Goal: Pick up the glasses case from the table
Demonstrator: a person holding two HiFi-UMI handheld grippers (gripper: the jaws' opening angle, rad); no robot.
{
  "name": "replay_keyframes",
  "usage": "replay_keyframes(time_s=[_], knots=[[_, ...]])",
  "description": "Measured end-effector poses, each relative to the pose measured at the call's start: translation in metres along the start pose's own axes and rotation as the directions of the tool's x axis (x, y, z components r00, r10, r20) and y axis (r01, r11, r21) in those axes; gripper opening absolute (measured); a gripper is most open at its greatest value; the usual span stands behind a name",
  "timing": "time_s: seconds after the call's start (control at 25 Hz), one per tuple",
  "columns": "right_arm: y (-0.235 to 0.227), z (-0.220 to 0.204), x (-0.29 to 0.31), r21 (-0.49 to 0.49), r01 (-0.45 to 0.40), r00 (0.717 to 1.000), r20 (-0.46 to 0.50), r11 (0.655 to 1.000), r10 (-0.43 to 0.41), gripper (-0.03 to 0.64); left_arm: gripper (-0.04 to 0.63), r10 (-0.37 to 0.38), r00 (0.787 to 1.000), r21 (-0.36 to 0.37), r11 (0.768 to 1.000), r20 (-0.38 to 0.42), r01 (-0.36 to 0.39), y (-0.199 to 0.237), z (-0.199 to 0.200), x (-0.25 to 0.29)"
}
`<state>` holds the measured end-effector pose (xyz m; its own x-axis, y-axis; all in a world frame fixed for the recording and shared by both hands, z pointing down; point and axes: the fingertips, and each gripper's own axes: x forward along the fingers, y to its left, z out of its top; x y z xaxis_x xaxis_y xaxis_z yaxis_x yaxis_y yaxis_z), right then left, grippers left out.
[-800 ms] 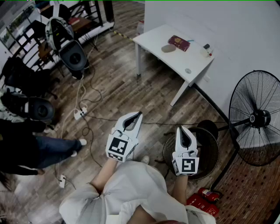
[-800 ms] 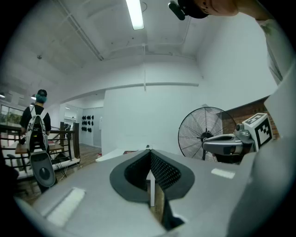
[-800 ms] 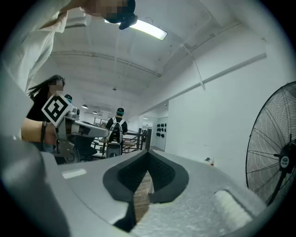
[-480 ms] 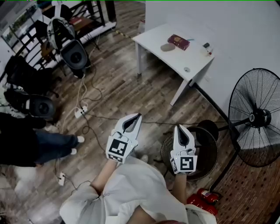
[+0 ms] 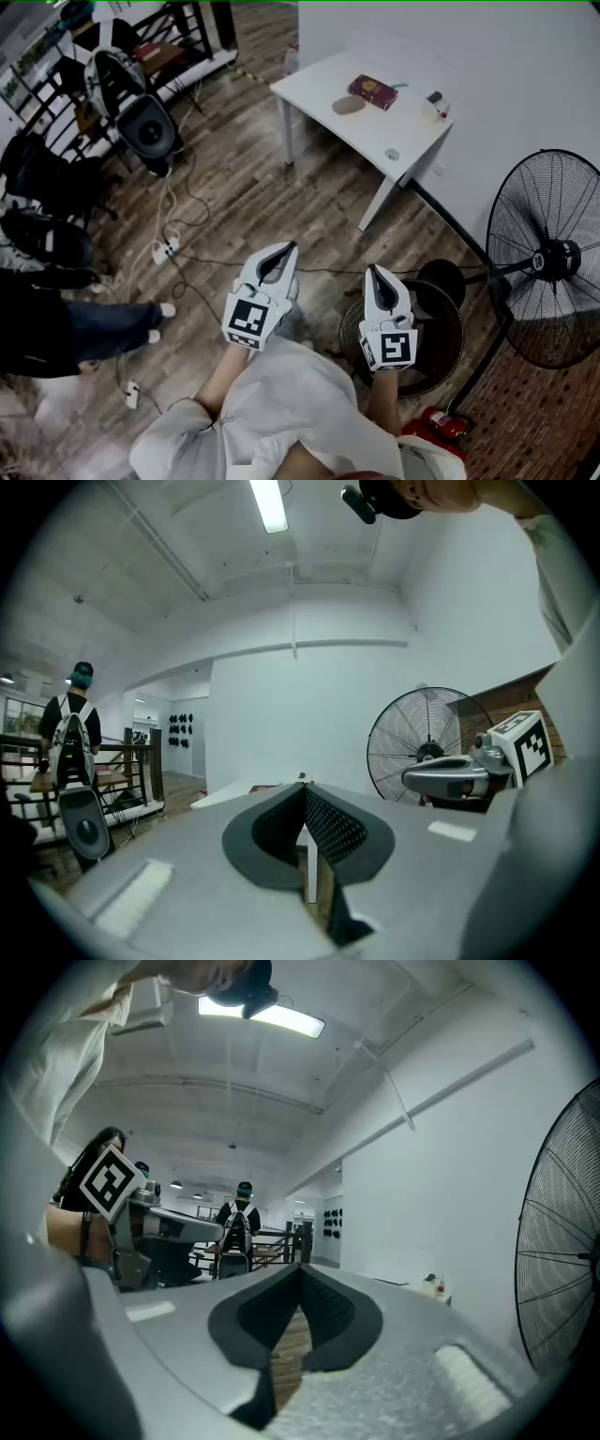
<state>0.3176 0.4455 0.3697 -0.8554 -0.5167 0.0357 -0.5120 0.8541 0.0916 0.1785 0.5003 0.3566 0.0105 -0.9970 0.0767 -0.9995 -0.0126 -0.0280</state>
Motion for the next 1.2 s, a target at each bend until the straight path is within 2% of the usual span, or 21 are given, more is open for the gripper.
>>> replay_keyframes(time_s=[0.24, 0.72, 0.96, 1.2], knots=[[-0.015, -0.006, 0.056, -0.014, 0.013, 1.000, -0.009, 1.000, -0.013, 0.005, 0.018, -0.013, 1.000, 0.011, 1.000, 0.028, 0.012, 0.041, -0.001, 0.045], [-0.038, 0.004, 0.199, -0.045, 0.064, 0.997, -0.051, 0.997, -0.066, 0.005, 0.018, -0.093, 0.995, -0.005, 0.996, 0.032, 0.094, 0.149, 0.007, 0.150], [-0.046, 0.001, 0.238, -0.058, 0.082, 0.993, -0.079, 0.995, -0.086, 0.005, 0.018, -0.116, 0.993, -0.028, 0.993, 0.027, 0.117, 0.179, 0.004, 0.182], [-0.070, -0.005, 0.261, -0.047, 0.099, 0.989, -0.102, 0.994, -0.104, 0.005, 0.018, -0.128, 0.992, -0.047, 0.991, 0.005, 0.128, 0.191, -0.001, 0.218]])
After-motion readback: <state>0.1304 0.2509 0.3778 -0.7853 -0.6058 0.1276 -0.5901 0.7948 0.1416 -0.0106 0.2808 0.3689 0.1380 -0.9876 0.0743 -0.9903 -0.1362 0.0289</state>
